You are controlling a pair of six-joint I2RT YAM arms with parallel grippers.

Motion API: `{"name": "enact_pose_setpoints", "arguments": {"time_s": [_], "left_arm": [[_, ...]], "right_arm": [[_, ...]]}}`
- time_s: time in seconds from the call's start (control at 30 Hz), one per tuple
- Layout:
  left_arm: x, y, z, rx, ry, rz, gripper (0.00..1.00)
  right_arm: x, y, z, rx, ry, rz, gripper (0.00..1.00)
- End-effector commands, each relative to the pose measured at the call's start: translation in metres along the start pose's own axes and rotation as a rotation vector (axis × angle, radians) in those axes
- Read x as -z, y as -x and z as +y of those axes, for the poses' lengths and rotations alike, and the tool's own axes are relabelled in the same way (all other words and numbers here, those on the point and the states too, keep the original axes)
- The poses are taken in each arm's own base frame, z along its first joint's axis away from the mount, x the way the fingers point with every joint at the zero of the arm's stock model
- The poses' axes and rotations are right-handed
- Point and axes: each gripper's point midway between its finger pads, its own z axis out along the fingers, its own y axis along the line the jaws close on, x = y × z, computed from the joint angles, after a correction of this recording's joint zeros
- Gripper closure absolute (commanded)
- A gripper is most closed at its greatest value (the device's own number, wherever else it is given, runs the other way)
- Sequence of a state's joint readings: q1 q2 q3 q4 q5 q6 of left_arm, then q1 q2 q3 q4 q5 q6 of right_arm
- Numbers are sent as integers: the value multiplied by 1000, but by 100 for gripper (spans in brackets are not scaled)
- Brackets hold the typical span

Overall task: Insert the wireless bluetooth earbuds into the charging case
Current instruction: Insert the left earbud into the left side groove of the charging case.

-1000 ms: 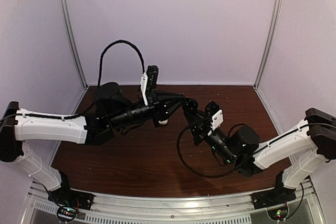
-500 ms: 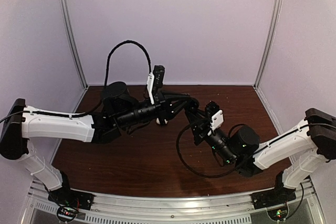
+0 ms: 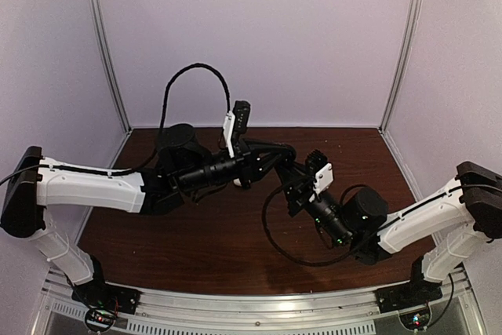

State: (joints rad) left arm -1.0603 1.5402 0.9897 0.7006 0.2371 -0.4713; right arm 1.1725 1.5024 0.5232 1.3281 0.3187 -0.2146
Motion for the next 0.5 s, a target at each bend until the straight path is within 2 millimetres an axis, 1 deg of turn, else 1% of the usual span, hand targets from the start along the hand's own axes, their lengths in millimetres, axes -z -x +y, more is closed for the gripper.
{"name": "enact_pose_setpoints", "arguments": {"time_s": [0.0, 0.27, 0.47], "left_arm": [[-4, 14, -1, -3, 9, -39, 96], [-3, 11, 4, 0, 36, -26, 96], [-3, 9, 11, 12, 74, -18, 95]], "right_arm": [[-3, 16, -1, -13, -16, -40, 100], [-2, 17, -1, -3, -21, -42, 100], [0, 21, -5, -4, -37, -56, 100]]}}
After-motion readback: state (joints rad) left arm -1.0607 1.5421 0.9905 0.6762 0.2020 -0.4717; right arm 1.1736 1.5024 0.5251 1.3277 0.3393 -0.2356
